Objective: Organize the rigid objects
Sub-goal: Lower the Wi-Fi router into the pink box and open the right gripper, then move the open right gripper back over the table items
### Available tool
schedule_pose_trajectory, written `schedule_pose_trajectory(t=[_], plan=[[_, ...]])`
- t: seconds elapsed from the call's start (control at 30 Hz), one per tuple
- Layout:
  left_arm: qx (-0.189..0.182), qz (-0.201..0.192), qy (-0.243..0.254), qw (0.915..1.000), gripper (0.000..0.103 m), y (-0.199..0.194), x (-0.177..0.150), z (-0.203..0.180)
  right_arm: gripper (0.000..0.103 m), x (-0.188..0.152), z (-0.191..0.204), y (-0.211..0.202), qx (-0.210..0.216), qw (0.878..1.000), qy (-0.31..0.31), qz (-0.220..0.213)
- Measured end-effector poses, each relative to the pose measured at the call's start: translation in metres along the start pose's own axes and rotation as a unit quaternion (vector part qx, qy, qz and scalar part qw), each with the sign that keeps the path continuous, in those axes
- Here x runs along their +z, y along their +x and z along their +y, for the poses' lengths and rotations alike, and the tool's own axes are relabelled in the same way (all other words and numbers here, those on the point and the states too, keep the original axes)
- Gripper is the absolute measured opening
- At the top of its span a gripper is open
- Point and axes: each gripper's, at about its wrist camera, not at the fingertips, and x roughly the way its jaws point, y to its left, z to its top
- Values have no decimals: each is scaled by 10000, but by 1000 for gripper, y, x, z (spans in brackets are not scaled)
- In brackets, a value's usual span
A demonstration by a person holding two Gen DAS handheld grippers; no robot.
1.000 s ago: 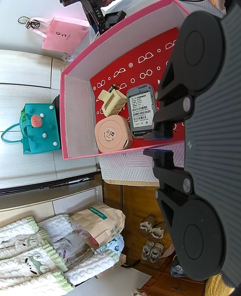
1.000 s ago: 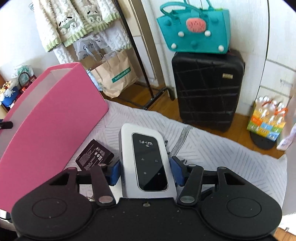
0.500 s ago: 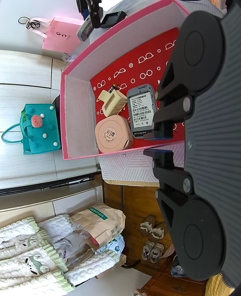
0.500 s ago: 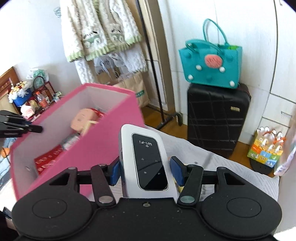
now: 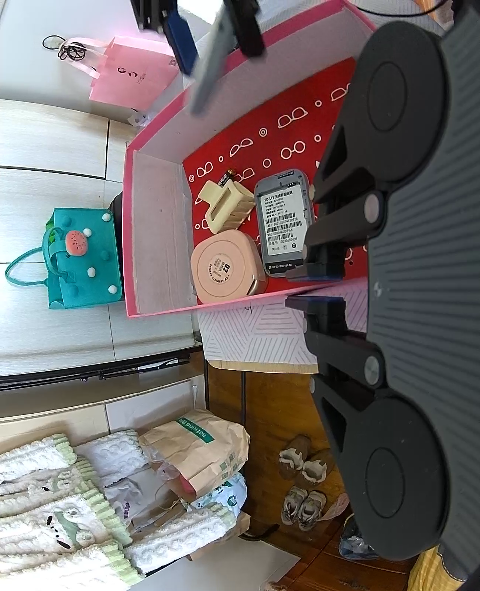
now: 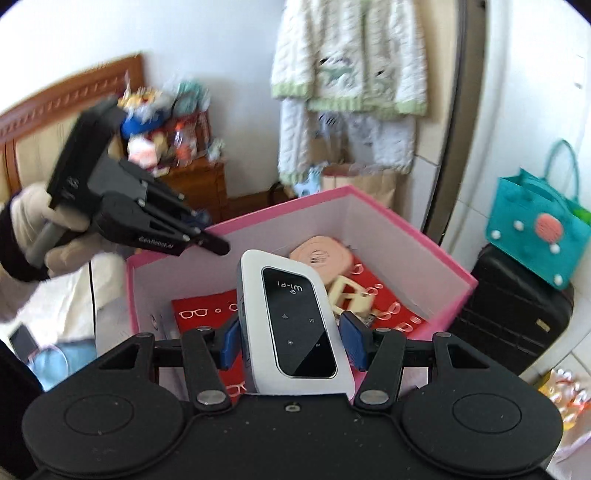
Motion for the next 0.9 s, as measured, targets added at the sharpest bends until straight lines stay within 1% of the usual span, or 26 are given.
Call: schedule_pose_trajectory(t=[0.03, 0.07, 0.1, 0.13, 0.17, 0.2, 0.23, 0.3, 0.37, 0.4, 0.47, 0.57, 0.67, 0.73, 0.83, 0.9], plan=[[-9, -7, 5, 10000, 7, 0, -1, 2, 25, 6, 2, 8, -17, 9999, -22, 145], [-17, -11, 0, 10000, 7, -1, -1, 3, 24, 11, 4, 18, -83, 9994, -67, 329], [-22, -13, 3, 10000, 7, -1, -1, 3, 21, 15, 4, 27, -126, 9986, -159, 488], [-20, -11, 11, 10000, 7, -1, -1, 3, 16, 18, 2, 36, -118, 9979, -213, 605], [-30, -17, 8, 10000, 7, -1, -1, 3, 7, 20, -1, 45, -110, 9969, -196, 759], [-36, -21, 12, 10000, 7, -1, -1, 3, 5, 20, -1, 53, -150, 9954, -202, 921], [-40, -28, 13, 10000, 7, -1, -1, 3, 5, 20, -2, 59, -216, 9944, -225, 1010], [-70, -40, 15, 10000, 7, -1, -2, 4, 4, 18, 0, 64, -143, 9936, -260, 1090], [-114, -48, 3, 9999, 7, -2, -3, 6, 6, 17, -1, 63, -33, 9938, -180, 1093], [-130, -51, 3, 9999, 8, -2, -3, 6, 9, 17, -1, 61, 0, 9944, -123, 1054], [-173, -51, -4, 9998, 8, -2, -2, 9, 10, 16, 2, 56, -38, 9951, -27, 992], [-222, -52, -3, 9997, 8, -2, -2, 11, 10, 13, 1, 36, -251, 9964, 203, 784], [-285, -69, -2, 9996, 9, -2, -4, 14, 17, 4, -14, 7, -419, 9954, 659, 563], [-304, -84, 5, 9995, 9, -2, -4, 14, 21, -9, -26, -12, -678, 9915, 985, 505], [-324, -112, -8, 9994, 9, -2, -5, 15, 28, -37, -42, -32, -1050, 9825, 1465, 470], [-339, -126, -32, 9993, 9, -2, -6, 15, 37, -57, -48, -38, -1263, 9761, 1703, 468]])
